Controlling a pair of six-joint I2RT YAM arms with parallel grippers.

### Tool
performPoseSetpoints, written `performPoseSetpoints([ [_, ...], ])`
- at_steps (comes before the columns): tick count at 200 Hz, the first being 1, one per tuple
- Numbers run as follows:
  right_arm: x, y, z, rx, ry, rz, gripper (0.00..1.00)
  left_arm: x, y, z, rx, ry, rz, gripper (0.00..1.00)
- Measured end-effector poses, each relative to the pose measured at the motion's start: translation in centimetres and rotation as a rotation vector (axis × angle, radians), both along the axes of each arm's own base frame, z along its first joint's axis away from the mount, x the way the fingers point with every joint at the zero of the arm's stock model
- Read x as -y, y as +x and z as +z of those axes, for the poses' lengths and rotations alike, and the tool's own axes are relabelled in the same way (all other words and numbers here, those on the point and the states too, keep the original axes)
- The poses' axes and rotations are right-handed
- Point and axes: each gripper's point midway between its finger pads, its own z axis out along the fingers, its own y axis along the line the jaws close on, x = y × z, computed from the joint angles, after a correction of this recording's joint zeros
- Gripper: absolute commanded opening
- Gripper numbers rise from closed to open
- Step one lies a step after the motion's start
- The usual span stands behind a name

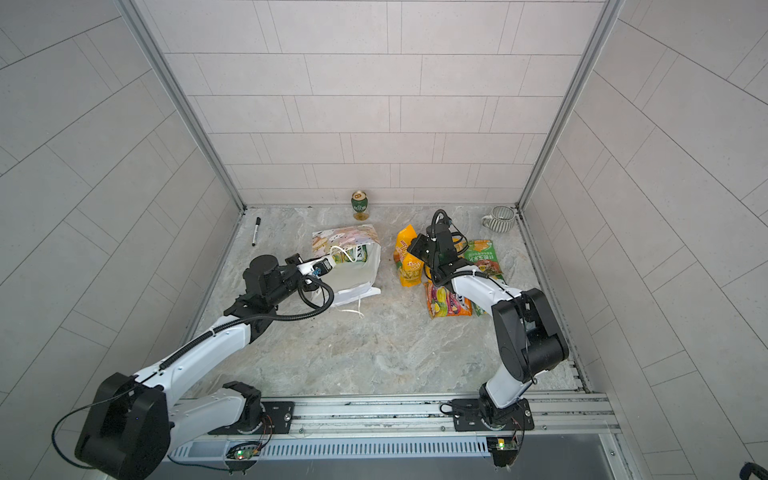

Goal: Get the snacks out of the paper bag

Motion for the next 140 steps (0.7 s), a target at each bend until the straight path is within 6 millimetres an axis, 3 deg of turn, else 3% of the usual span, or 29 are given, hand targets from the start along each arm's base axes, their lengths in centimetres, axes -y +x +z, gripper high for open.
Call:
performPoseSetpoints([
  [92,-3.9,2.8,0.0,0.054,0.314,0.045,0.0,-0.1,0.1,-0.1,-0.001,0.007,0.008,0.0],
  [140,-2.1,3.4,-1.3,0.038,0.312,-0.007,0.0,-0.2,0.1,-0.4,-0.009,0.015,0.01,0.01],
])
